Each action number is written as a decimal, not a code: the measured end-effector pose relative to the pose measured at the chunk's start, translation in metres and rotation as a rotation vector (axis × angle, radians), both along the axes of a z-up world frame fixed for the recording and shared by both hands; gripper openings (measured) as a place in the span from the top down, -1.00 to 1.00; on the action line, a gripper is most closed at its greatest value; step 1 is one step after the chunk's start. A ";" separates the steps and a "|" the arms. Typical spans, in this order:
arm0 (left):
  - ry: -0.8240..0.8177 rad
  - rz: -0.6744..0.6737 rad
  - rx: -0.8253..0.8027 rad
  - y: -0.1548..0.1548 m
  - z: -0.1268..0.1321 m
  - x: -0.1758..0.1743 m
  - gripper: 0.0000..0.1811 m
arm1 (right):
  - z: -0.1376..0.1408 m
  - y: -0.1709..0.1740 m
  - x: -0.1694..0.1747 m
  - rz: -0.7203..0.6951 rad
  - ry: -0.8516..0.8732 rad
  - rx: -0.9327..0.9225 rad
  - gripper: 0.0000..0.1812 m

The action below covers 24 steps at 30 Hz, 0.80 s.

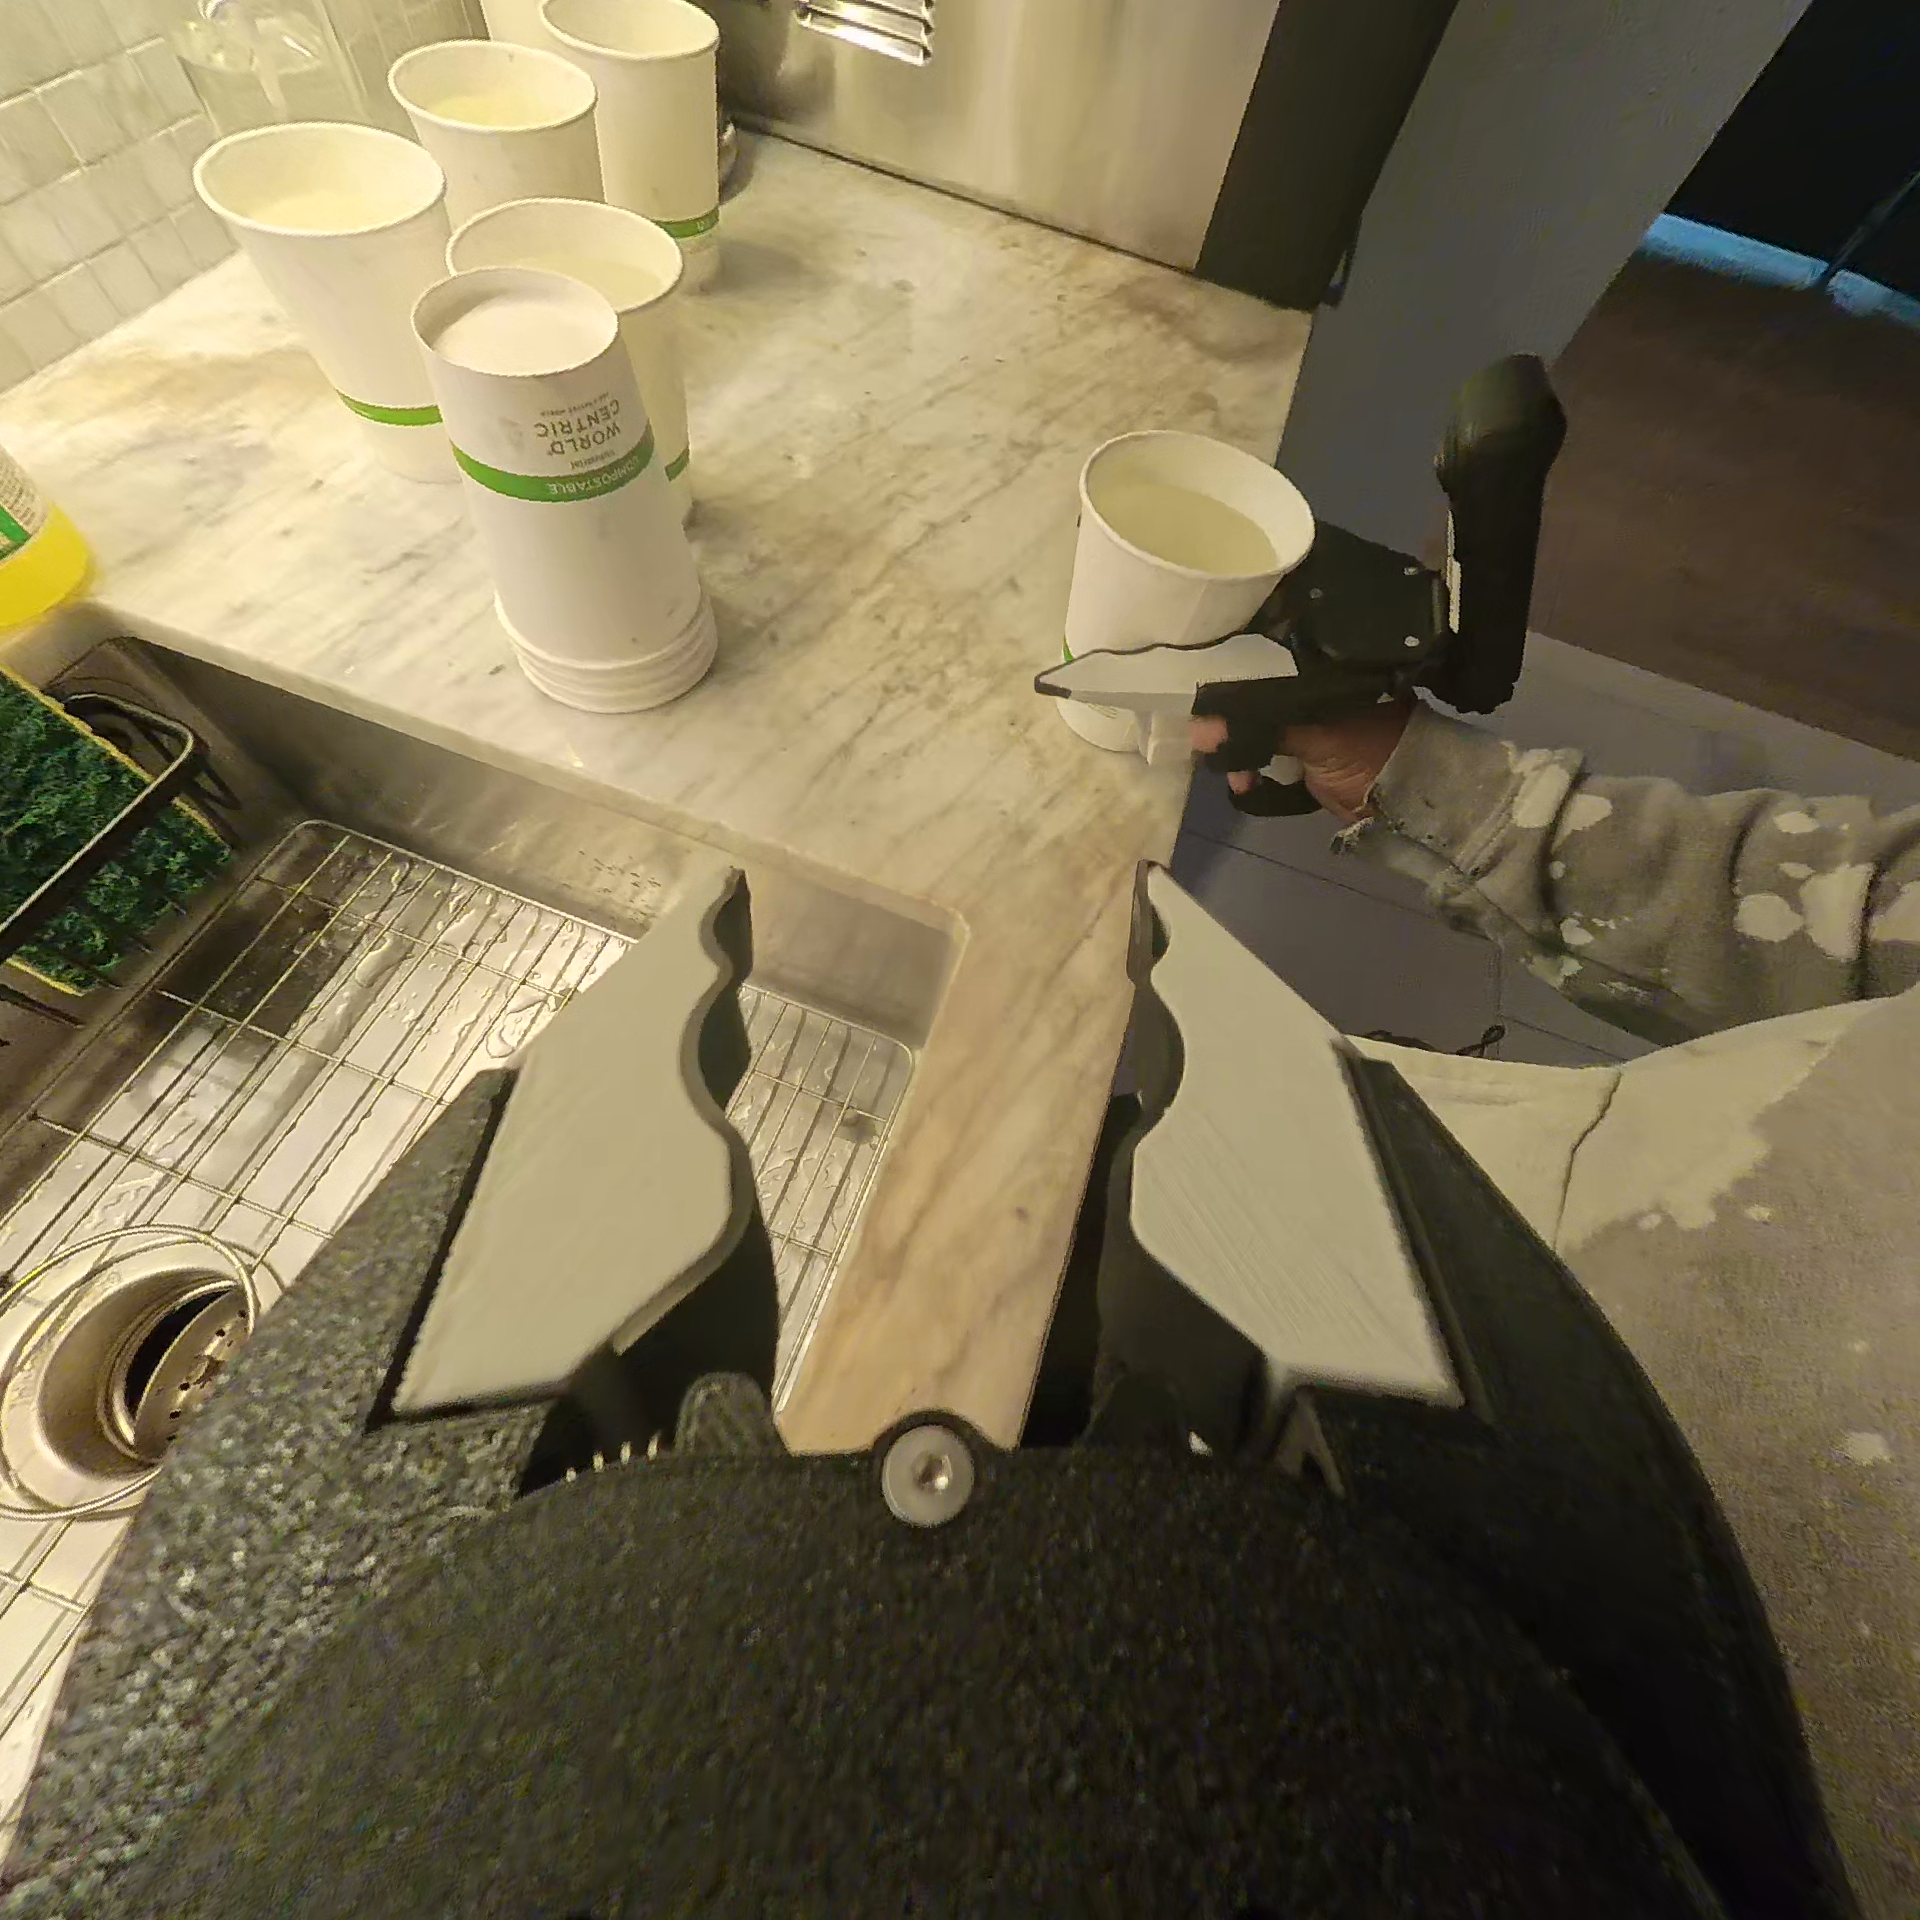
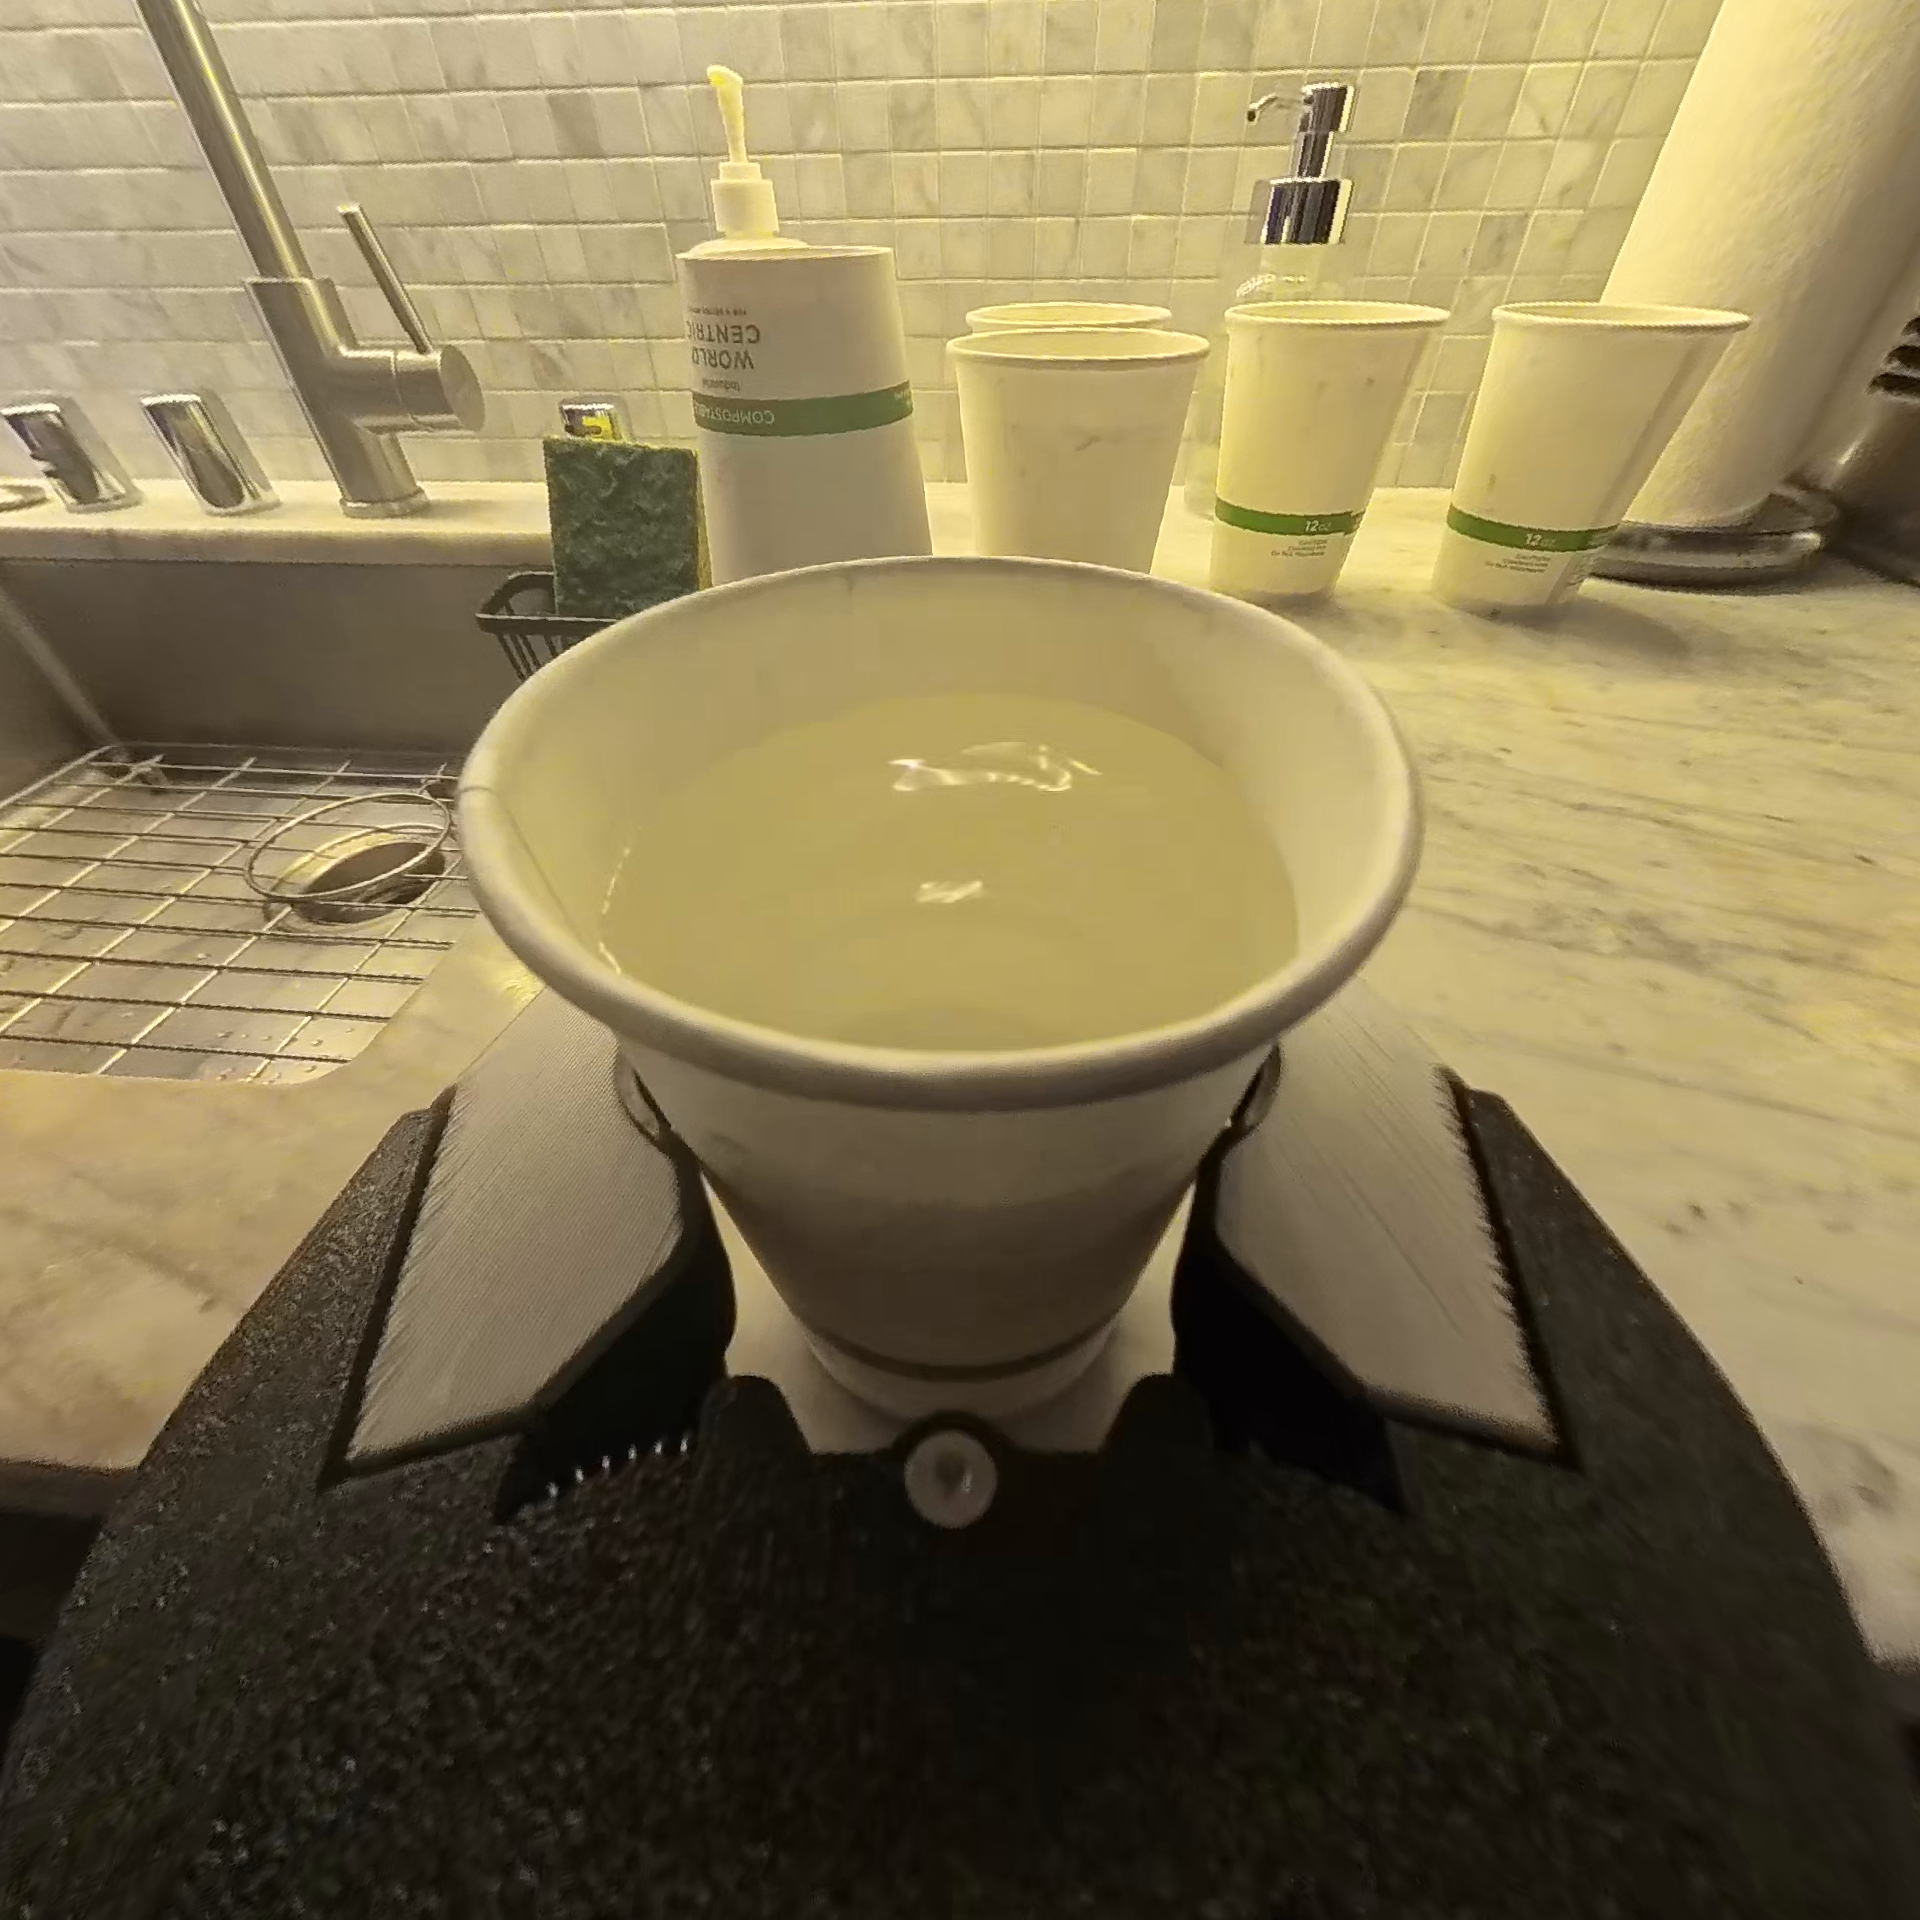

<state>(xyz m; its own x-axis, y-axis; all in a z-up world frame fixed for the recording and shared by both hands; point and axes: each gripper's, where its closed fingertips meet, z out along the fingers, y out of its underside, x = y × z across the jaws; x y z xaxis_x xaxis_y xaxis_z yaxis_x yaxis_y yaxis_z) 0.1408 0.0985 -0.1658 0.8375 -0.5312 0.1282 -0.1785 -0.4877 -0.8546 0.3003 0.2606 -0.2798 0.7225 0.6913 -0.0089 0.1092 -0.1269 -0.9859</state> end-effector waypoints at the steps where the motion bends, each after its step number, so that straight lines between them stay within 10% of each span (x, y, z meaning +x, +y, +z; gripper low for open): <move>1: 0.002 -0.001 0.000 0.000 -0.001 0.000 0.19 | 0.000 0.000 0.000 -0.001 0.000 0.004 -0.14; 24: -0.016 0.014 0.031 0.015 0.006 0.013 0.20 | 0.066 0.048 0.006 0.041 0.091 0.069 -0.01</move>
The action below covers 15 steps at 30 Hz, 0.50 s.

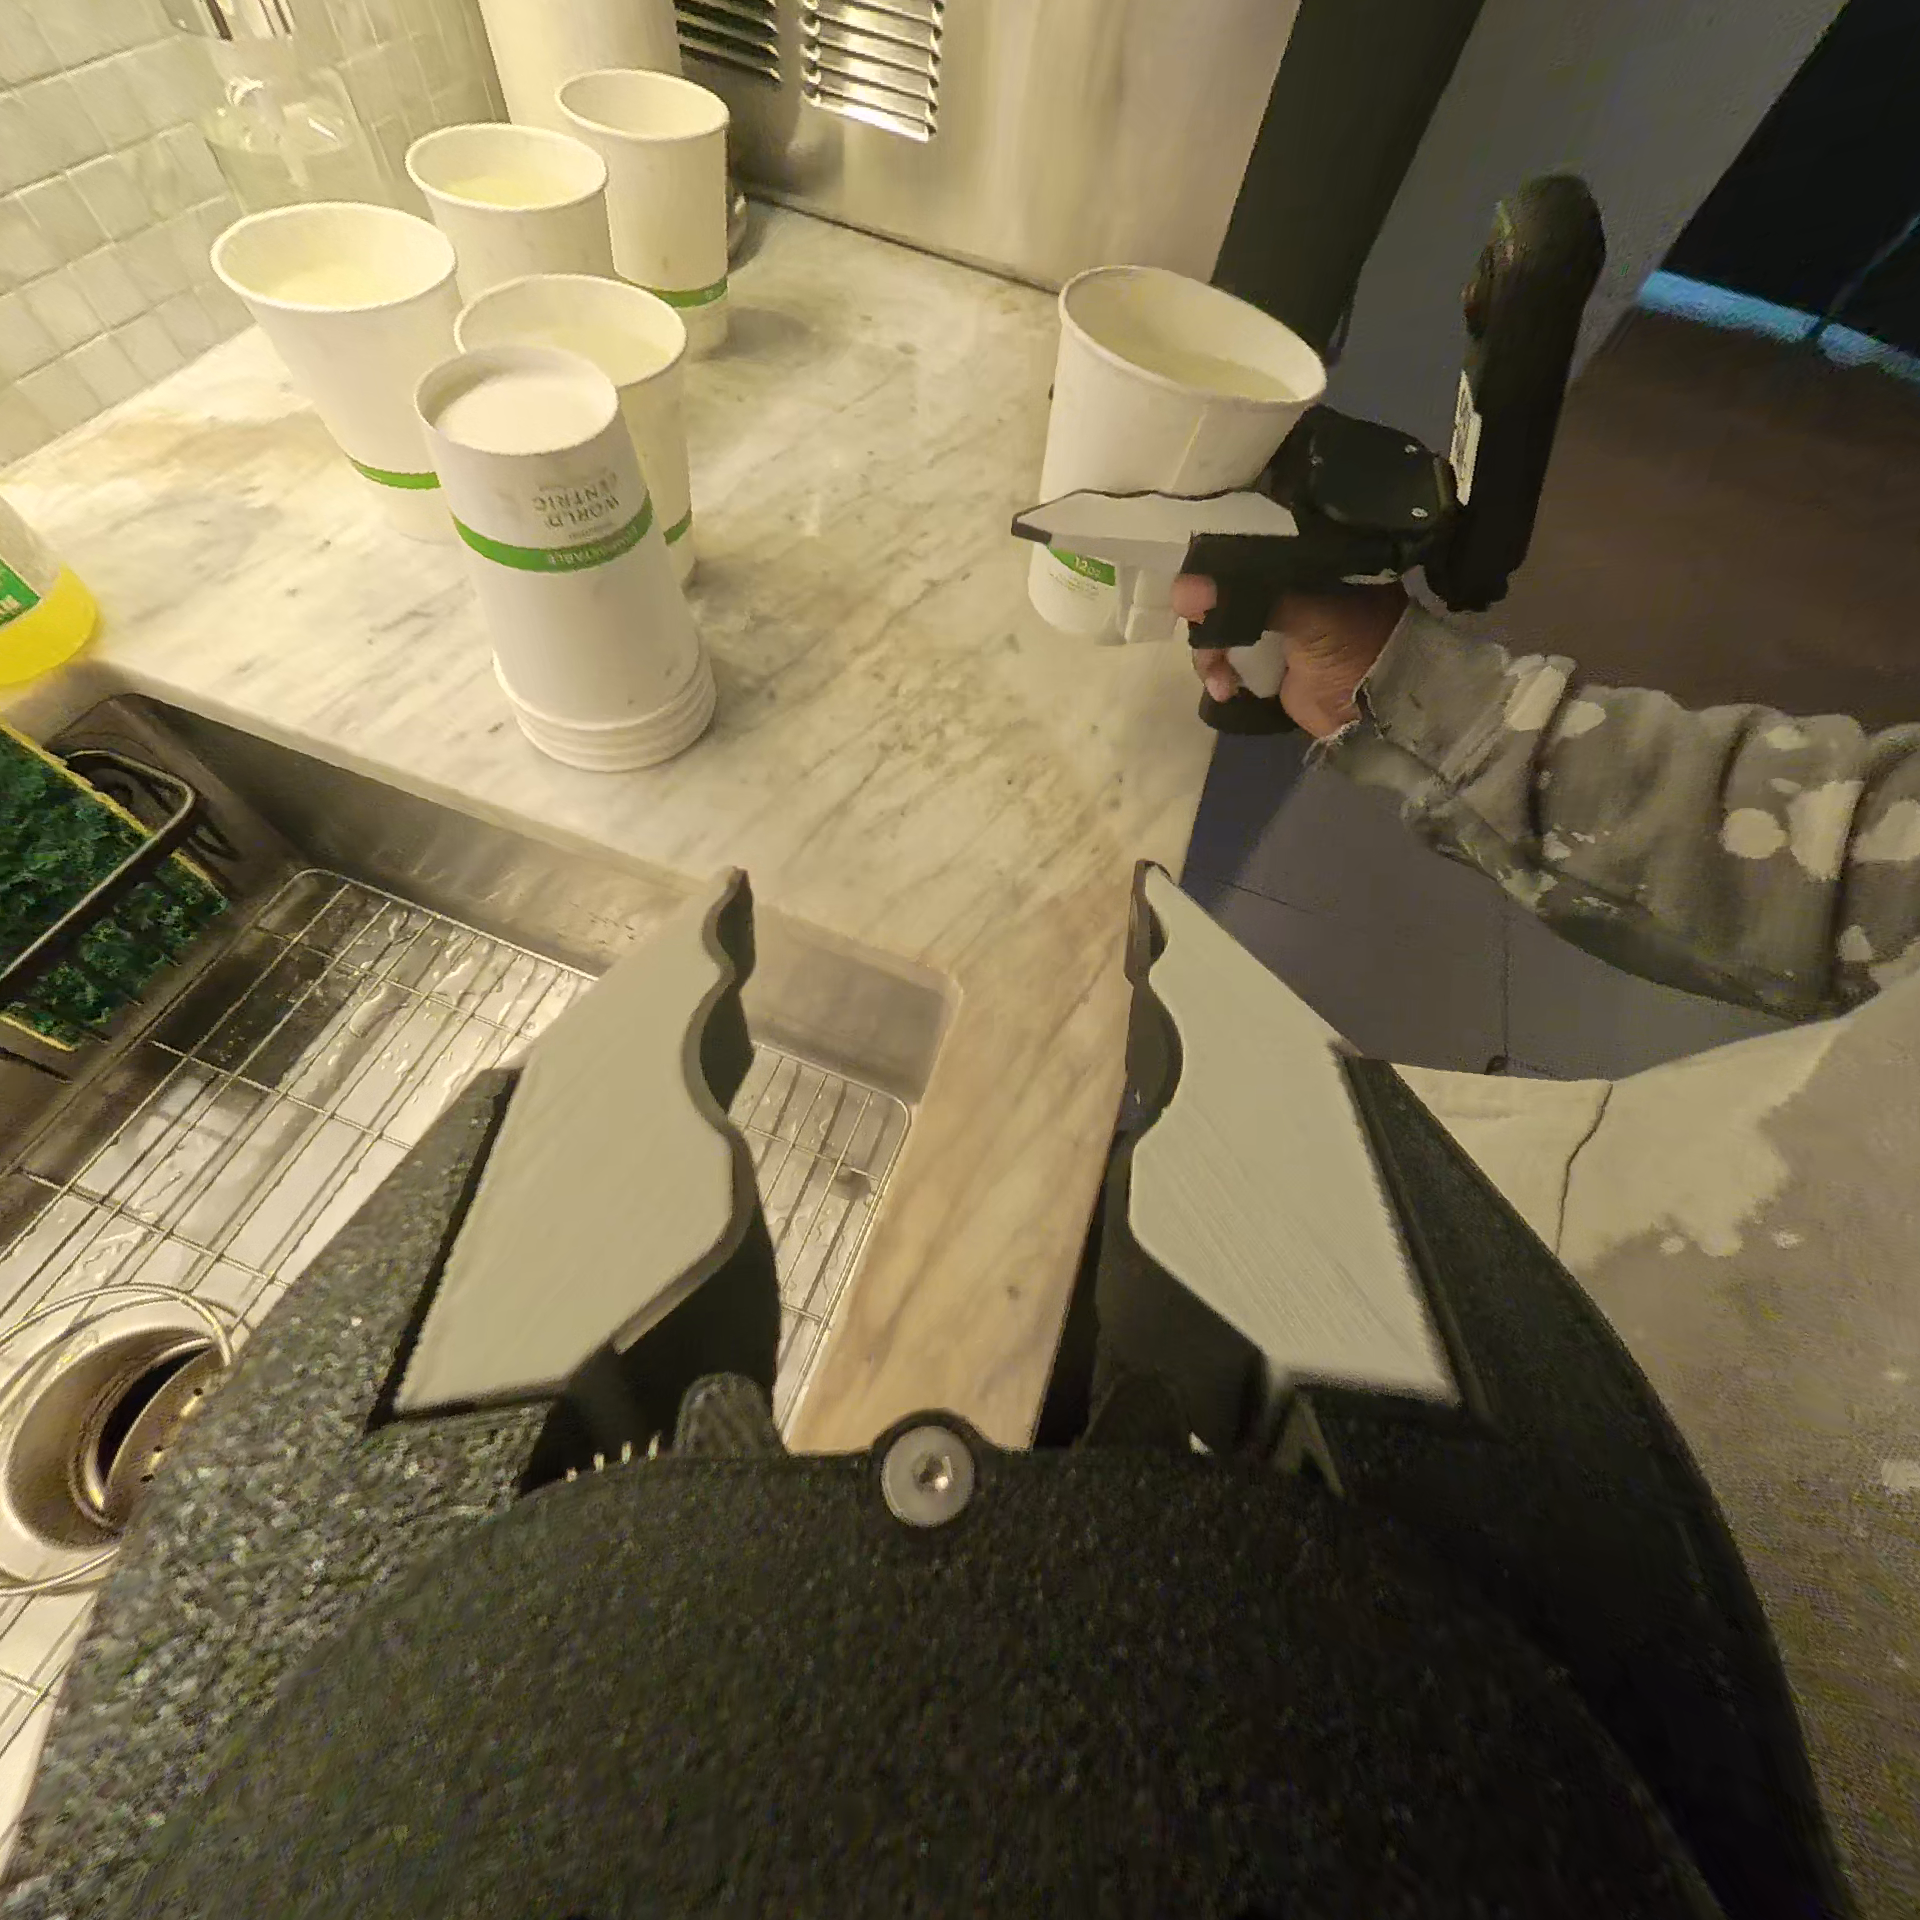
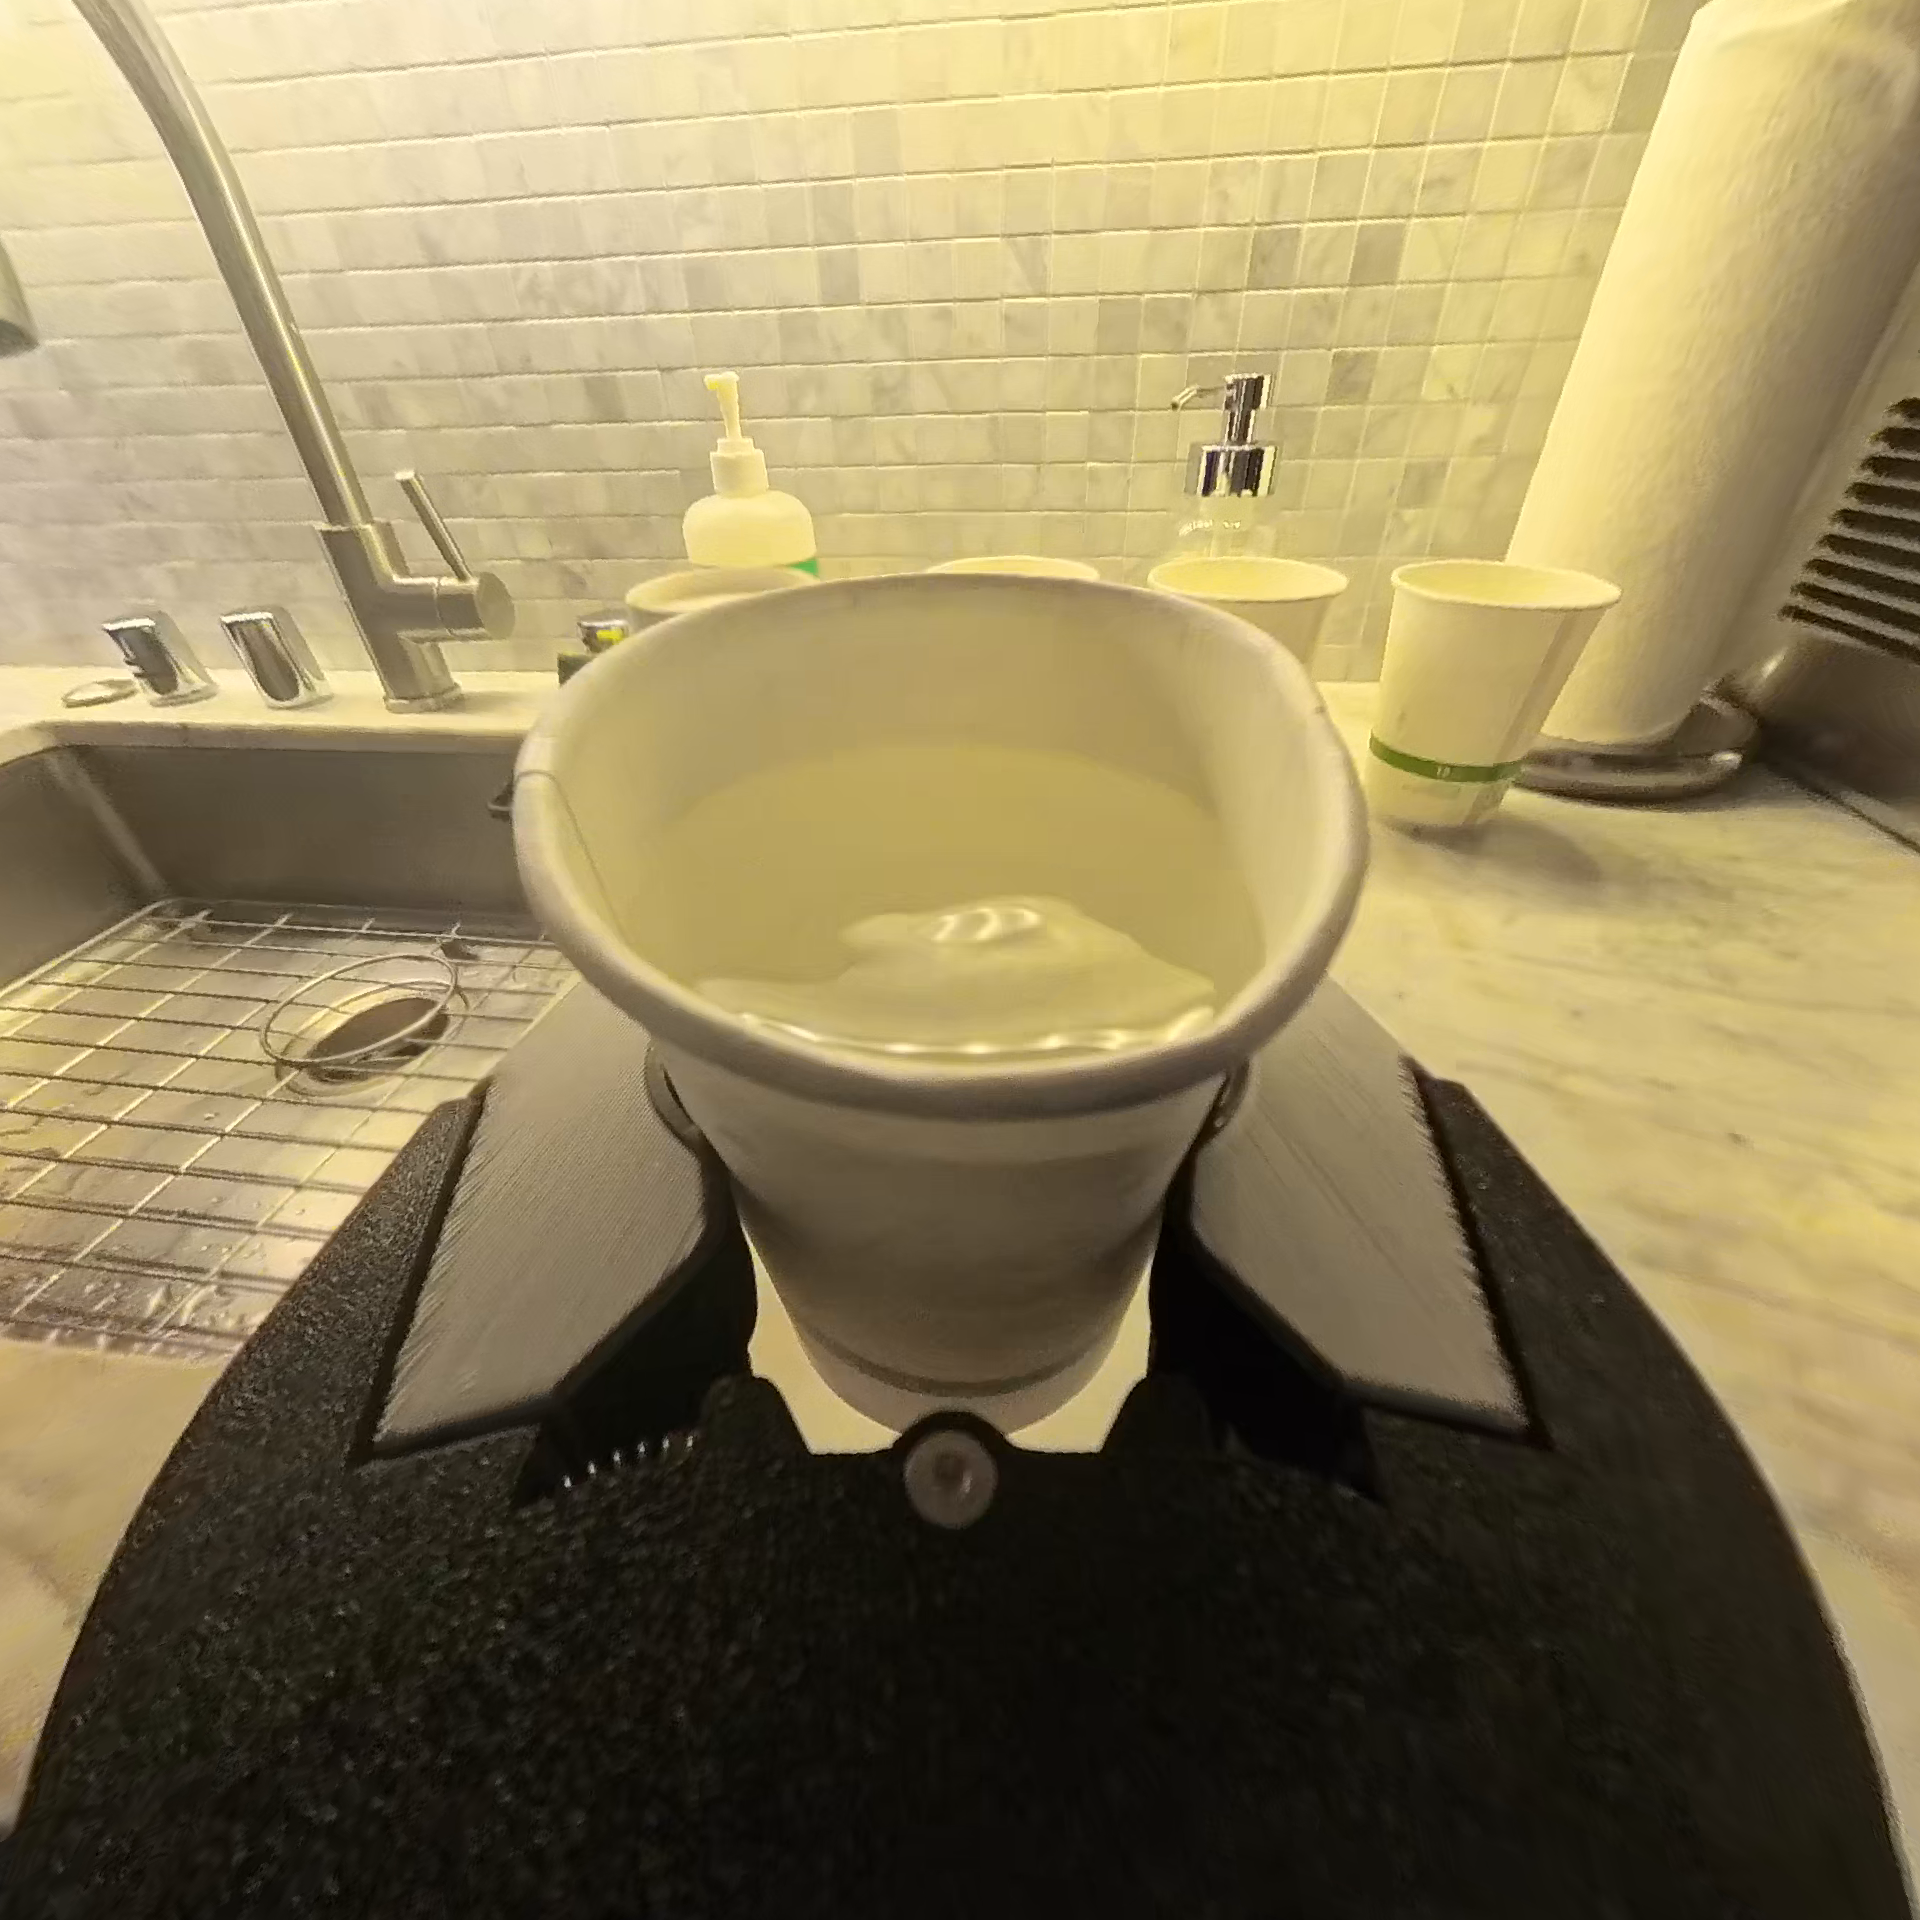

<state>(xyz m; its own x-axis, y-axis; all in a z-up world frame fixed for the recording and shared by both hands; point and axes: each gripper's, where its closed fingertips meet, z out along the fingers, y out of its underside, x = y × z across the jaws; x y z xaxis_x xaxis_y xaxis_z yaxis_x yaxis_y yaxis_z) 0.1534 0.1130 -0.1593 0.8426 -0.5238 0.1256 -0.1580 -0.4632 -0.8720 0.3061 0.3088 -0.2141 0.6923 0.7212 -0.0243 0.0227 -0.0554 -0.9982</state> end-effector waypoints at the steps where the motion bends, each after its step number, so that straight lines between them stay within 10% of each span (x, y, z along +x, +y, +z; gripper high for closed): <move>1: -0.003 0.011 0.003 0.002 0.003 -0.001 0.20 | 0.004 0.008 -0.001 0.011 -0.004 0.001 -0.01; 15: -0.021 0.189 0.027 0.041 0.023 -0.010 0.21 | 0.006 0.114 -0.038 0.169 -0.021 -0.032 -0.02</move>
